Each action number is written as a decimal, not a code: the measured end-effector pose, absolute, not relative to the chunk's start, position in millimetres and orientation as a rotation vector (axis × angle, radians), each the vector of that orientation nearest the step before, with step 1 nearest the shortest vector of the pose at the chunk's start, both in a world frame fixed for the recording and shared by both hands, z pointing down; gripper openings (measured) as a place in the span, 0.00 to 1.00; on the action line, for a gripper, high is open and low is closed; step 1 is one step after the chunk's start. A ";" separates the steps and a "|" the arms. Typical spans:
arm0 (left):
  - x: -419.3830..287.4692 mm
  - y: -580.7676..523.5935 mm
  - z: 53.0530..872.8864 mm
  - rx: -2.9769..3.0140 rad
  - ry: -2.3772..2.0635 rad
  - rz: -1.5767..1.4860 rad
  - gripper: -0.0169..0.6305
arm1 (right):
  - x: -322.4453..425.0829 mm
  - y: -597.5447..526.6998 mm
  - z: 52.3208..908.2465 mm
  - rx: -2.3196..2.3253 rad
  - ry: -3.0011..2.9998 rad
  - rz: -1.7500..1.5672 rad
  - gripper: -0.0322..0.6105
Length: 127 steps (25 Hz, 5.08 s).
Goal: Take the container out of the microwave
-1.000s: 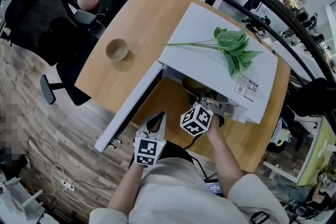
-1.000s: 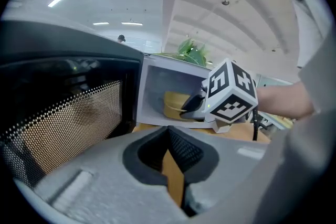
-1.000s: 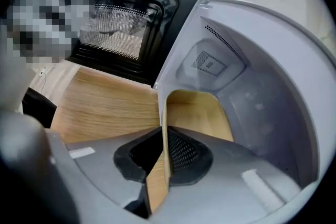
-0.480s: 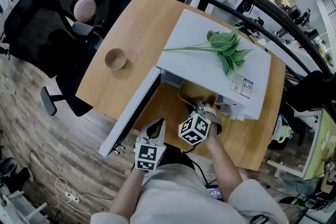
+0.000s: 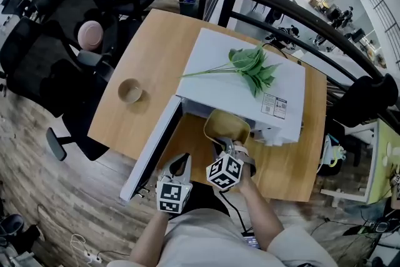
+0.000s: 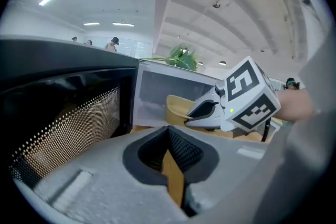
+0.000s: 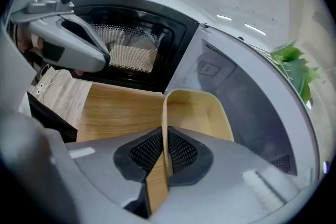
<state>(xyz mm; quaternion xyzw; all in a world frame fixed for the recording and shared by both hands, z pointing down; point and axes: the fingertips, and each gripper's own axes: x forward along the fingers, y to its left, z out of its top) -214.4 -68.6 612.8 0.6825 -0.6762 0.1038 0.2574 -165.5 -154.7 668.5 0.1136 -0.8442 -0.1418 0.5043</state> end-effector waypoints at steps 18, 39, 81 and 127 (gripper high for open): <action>-214.1 -73.5 605.6 1.990 -1.730 0.278 0.03 | -142.0 -101.0 654.6 0.467 -2.182 -0.075 0.10; -165.8 -77.0 595.2 2.133 -1.591 0.254 0.03 | -73.3 -66.9 618.2 0.871 -2.386 0.161 0.10; -72.8 -109.5 429.7 2.465 -1.702 0.061 0.03 | 33.1 -119.2 454.0 1.300 -2.577 0.031 0.10; -64.4 -114.9 375.9 2.515 -1.748 -0.061 0.03 | 38.9 -129.6 379.1 1.365 -2.639 -0.157 0.09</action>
